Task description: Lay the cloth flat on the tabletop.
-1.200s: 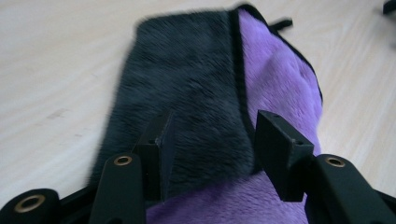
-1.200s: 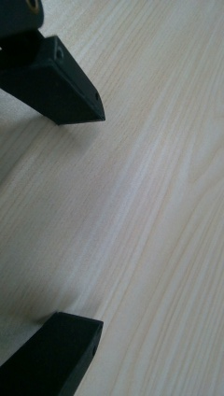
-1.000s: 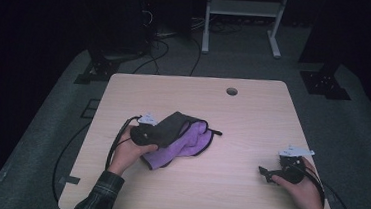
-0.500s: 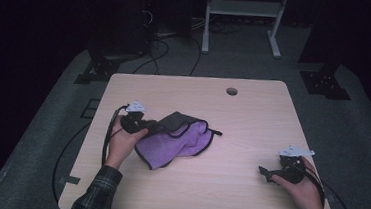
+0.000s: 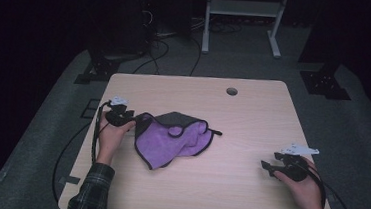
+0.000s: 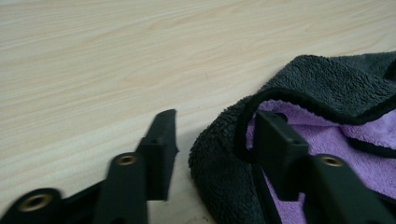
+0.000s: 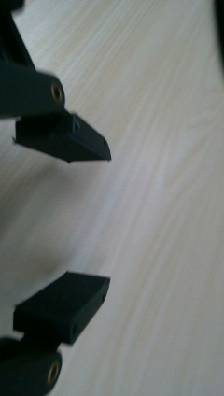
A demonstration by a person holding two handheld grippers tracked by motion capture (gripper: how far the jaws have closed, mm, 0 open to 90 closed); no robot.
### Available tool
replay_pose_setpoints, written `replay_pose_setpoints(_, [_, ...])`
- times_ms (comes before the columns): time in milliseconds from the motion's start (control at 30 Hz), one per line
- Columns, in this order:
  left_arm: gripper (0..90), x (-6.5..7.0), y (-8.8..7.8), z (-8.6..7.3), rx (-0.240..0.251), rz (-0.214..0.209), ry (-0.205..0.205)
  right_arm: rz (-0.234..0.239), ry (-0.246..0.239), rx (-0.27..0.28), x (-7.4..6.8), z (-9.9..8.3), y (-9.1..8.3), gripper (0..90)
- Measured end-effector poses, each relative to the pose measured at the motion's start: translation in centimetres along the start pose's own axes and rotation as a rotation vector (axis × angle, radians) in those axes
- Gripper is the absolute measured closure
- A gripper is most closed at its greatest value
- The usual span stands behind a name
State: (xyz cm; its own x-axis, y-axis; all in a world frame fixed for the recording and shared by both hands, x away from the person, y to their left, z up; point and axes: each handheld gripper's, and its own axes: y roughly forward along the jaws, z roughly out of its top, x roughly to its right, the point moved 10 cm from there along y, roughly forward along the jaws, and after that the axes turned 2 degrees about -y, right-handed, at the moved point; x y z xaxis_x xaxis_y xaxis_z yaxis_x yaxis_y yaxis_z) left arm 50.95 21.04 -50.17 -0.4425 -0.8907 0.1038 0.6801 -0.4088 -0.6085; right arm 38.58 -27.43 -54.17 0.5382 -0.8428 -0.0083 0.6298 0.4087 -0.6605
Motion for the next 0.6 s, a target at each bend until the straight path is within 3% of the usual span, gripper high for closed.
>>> replay_pose_setpoints(100, [43.9, 0.3, -0.2, 0.0, -0.003, 0.01, 0.008, 0.004, -0.01, 0.028, -0.2, 1.0, -0.2, 35.2])
replay_pose_setpoints(167, [42.6, 0.7, -0.4, -0.1, -0.019, 0.014, 0.032, 0.032, -0.017, 0.065, -1.0, 2.6, 0.0, 38.1])
replay_pose_setpoints(200, [42.5, 1.1, -0.7, -0.1, -0.032, 0.025, 0.067, 0.039, -0.024, 0.063, -1.3, 3.0, 0.2, 38.4])
replay_pose_setpoints(300, [42.5, 1.5, -0.9, 0.0, -0.037, 0.027, 0.092, 0.071, -0.041, 0.07, -2.4, 4.2, 1.1, 40.1])
replay_pose_setpoints(500, [42.8, 3.4, -0.6, 0.3, -0.032, -0.006, 0.14, 0.114, -0.091, 0.071, -4.4, 6.4, 3.0, 41.8])
replay_pose_setpoints(600, [42.8, 5.0, -0.2, 0.7, -0.033, -0.03, 0.18, 0.149, -0.118, 0.075, -6.0, 8.1, 4.6, 42.2])
